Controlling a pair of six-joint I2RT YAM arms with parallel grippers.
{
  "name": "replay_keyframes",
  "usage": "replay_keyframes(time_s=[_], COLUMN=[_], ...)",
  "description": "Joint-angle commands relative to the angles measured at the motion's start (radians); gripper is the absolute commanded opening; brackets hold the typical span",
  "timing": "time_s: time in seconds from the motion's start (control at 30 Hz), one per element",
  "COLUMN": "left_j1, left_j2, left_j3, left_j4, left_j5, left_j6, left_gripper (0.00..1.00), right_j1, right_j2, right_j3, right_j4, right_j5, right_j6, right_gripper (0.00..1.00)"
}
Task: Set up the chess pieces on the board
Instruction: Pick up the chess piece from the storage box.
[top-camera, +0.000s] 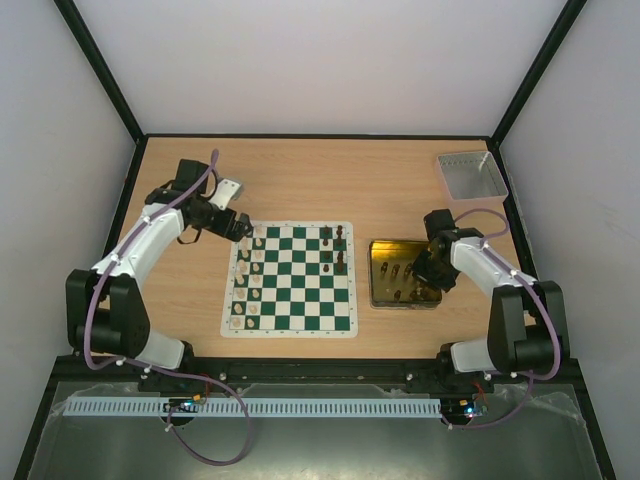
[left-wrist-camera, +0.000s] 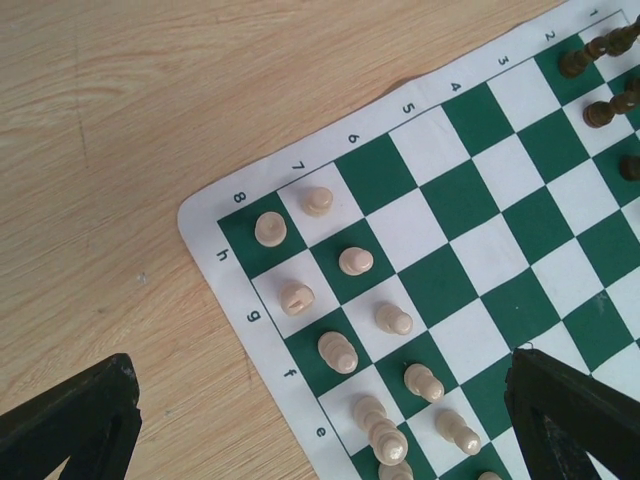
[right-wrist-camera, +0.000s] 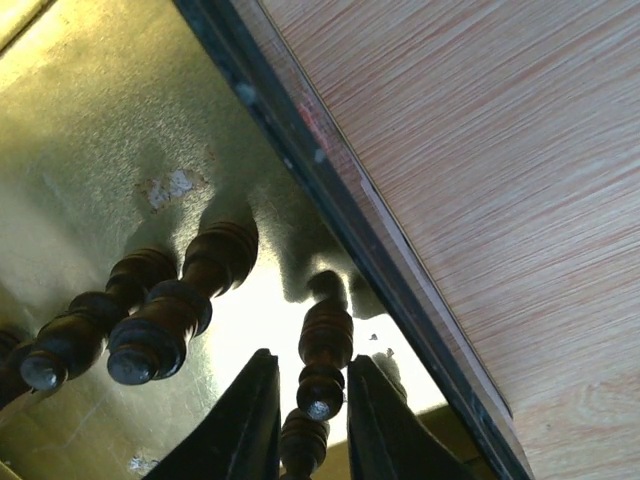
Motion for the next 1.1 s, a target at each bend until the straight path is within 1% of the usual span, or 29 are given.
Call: replay_keyframes(time_s=[0.0, 0.27, 0.33, 0.43, 0.53, 0.8, 0.93, 1.0, 1.07], left_j1=[0.023, 0.042, 0.045, 0.049, 0.051, 0.051, 0.051, 0.051, 0.051], left_j2=[-0.045, -0.073, -0.08, -0.086, -0.082, -0.078, -0.07, -0.07, -0.068], left_j3=[0.025, 0.039, 0.039, 0.038, 0.037, 0.043, 0.042, 0.041, 0.041], left_j4=[0.006, -0.008, -0.01, -0.013, -0.013, 0.008, 0.01, 0.012, 0.014], left_j5=[0.043, 0.064, 0.063, 0.064, 0.069, 0.086, 0.09, 0.09, 0.089], left_j6=[-0.008, -0.003, 0.001, 0.004, 0.002, -0.011, -0.01, -0.011, -0.014], left_gripper=[0.99, 0.99, 0.99, 0.99, 0.99, 0.99, 0.99, 0.99, 0.99], right_j1=[-0.005, -0.005, -0.006, -0.005, -0.006, -0.003, 0.067, 0.137, 0.227], right_j2=[0.014, 0.035, 0.039, 0.036, 0.019, -0.036, -0.056, -0.068, -0.046], right_j3=[-0.01, -0.02, -0.023, -0.013, 0.017, 0.144, 0.198, 0.228, 0.286], right_j4=[0.007, 0.019, 0.022, 0.012, -0.019, -0.154, -0.216, -0.236, -0.268], right_j5=[0.021, 0.031, 0.027, 0.03, 0.04, 0.077, 0.086, 0.071, 0.059], right_j6=[-0.013, -0.022, -0.018, -0.015, -0.016, -0.036, -0.018, 0.013, 0.035], right_gripper=[0.17, 0.16, 0.14, 0.08, 0.04, 0.03, 0.02, 0.02, 0.02])
